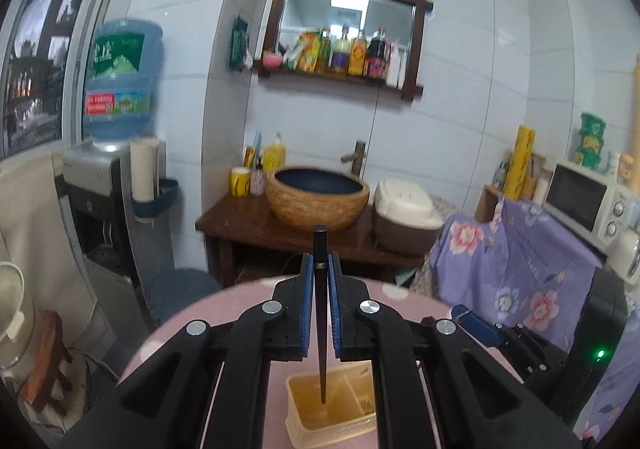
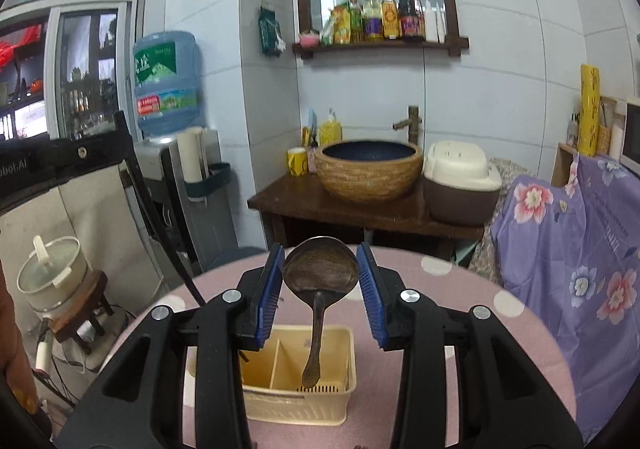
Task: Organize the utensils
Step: 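Open the left tool over the beige basket while the right tool drops the spoon in, then move both tools back down to the remaining utensils on the table, then grasp the brown wooden-handled spoon with the left tool while the right tool grasps a brown chopstick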
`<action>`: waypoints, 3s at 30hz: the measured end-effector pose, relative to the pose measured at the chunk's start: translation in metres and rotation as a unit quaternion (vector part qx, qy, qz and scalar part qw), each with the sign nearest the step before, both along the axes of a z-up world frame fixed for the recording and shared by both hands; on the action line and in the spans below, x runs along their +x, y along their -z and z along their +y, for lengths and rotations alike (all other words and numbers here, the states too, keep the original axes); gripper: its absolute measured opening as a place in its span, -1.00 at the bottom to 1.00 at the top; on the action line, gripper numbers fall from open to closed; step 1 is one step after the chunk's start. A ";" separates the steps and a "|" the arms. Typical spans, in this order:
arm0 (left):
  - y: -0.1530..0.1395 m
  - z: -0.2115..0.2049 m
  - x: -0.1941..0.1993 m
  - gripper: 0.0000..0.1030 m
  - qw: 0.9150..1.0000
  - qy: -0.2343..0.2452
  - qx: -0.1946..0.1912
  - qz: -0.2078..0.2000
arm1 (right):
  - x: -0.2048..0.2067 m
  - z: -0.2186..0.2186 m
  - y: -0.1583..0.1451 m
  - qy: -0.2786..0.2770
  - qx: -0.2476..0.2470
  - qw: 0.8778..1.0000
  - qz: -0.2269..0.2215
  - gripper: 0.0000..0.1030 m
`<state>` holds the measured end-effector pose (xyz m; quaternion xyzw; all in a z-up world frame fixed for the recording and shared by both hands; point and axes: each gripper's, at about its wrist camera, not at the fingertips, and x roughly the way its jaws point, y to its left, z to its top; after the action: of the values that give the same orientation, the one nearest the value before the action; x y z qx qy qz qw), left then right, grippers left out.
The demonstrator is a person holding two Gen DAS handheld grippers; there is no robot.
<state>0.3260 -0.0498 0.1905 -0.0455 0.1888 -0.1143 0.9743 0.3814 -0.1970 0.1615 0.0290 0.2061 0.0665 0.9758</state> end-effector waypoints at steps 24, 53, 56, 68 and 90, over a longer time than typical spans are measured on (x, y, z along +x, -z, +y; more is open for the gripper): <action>0.071 0.002 0.006 -0.28 0.998 0.004 0.012 0.067 | -0.015 0.005 0.068 0.005 -0.017 1.000 -0.001 0.27; 0.208 0.045 -0.127 0.14 0.974 0.028 0.015 0.224 | -0.179 -0.040 0.174 0.074 -0.003 0.981 0.178 0.29; 0.214 0.041 -0.131 0.09 0.972 0.033 0.018 0.232 | -0.181 -0.036 0.182 0.073 0.003 0.978 0.195 0.19; 0.224 0.027 -0.136 0.07 0.970 0.035 0.038 0.239 | -0.182 0.002 0.208 0.052 -0.020 0.966 0.253 0.10; 0.240 -0.001 -0.118 -0.37 0.960 0.031 0.071 0.269 | -0.177 -0.032 0.196 0.087 -0.012 0.967 0.239 -0.11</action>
<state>0.2077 -0.0508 -0.0495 0.0010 0.4525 -0.1139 0.8845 0.2039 -0.2286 -0.0346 0.0503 0.4312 -0.0296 0.9004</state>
